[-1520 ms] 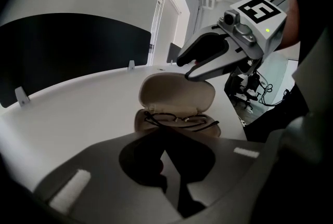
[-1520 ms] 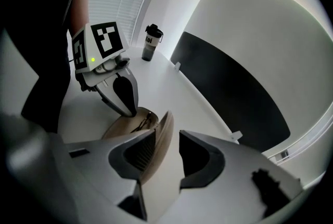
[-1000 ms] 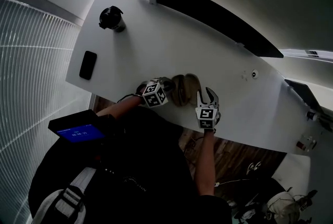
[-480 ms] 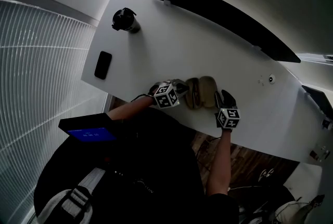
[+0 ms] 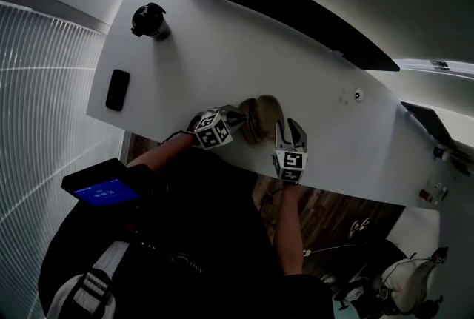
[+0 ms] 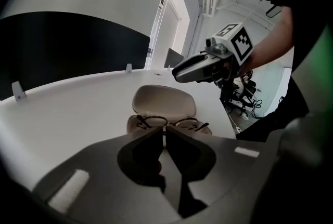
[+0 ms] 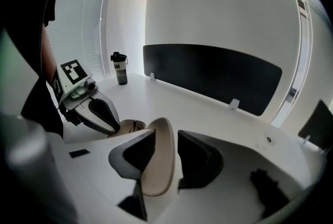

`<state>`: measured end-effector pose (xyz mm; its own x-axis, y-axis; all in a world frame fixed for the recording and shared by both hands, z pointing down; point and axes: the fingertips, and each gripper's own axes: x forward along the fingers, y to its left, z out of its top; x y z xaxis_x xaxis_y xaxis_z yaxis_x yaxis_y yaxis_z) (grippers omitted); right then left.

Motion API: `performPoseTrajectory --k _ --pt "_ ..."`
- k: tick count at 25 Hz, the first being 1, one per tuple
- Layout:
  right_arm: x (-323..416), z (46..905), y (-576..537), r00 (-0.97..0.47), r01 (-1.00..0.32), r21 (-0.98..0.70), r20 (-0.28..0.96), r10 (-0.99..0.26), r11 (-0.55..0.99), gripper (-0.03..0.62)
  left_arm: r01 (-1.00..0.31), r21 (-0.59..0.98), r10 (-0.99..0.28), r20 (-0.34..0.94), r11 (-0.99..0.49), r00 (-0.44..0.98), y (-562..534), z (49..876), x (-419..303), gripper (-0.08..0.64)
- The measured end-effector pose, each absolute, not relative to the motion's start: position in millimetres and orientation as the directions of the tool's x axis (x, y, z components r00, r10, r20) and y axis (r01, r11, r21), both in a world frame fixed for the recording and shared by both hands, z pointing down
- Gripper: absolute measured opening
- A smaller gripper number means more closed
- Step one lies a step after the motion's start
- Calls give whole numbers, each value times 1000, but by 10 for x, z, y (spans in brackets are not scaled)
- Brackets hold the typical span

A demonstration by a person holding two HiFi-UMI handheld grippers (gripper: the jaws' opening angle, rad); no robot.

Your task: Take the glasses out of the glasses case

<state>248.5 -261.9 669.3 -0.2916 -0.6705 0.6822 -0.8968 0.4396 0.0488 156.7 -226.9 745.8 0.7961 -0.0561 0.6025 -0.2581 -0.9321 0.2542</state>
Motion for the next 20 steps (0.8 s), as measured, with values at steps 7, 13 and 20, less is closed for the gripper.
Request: performPoseTrajectory --k 7,13,20 --pt "1876 6785 -2419 -239 -721 178 843 -482 670 138 -227 266 -31 583 -937 812 -2236 7402 1656 25" --pt "1668 7246 -2368 -206 -725 81 922 -327 684 140 -226 267 -26 591 -937 806 -2250 7454 1623 25" --pt "1705 7491 -2268 -148 -676 90 955 -255 731 141 -217 281 -2 607 -935 795 -2221 7466 1670 25"
